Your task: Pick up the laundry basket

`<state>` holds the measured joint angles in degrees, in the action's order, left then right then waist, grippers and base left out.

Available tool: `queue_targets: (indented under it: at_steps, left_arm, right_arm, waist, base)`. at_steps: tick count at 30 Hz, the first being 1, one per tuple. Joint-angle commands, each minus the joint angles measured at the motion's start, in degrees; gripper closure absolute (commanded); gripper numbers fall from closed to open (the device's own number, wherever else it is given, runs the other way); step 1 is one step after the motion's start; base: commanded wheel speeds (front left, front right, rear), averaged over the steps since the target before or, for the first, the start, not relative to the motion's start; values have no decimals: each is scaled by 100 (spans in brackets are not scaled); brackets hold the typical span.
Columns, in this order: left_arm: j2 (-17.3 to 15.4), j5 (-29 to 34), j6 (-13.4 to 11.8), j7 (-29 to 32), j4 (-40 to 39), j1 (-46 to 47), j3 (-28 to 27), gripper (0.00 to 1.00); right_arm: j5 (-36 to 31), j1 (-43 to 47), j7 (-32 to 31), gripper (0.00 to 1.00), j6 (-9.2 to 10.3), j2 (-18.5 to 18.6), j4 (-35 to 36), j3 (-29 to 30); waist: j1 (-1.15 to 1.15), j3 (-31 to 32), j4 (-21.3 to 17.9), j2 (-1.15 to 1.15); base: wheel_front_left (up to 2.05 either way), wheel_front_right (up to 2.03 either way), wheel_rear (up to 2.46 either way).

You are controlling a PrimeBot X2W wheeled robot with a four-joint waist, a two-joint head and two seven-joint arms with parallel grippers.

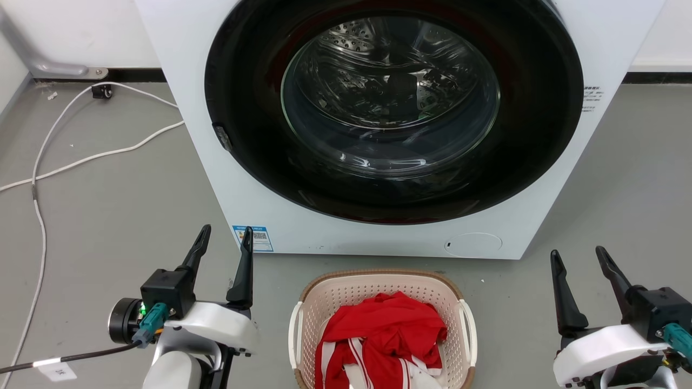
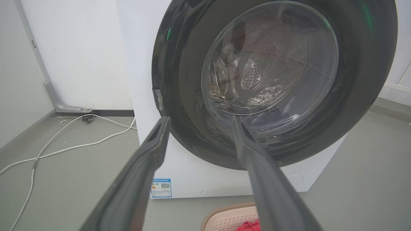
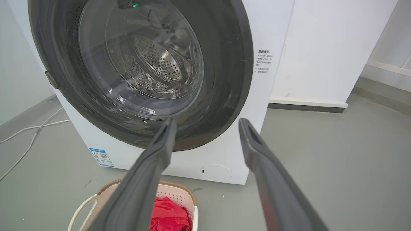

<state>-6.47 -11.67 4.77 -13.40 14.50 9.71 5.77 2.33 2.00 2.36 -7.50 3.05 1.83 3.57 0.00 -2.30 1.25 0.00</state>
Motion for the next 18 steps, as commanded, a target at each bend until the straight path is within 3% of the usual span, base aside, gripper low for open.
queue_targets:
  at_steps: [1, 18]
  left_arm:
    - [-9, 82, -30, -51, -9, 74, 20, 0]
    - [19, 486, -67, -193, 33, 101, 22, 0]
  right_arm:
    - [-104, 34, 24, 0, 2, -22, 39, 9]
    - [-621, -51, 242, 0, 3, -29, -124, 39]
  waist:
    - [0, 2, 1, 0]
    - [0, -40, 16, 0]
  base:
    - [0, 0, 0]
    - [0, 0, 0]
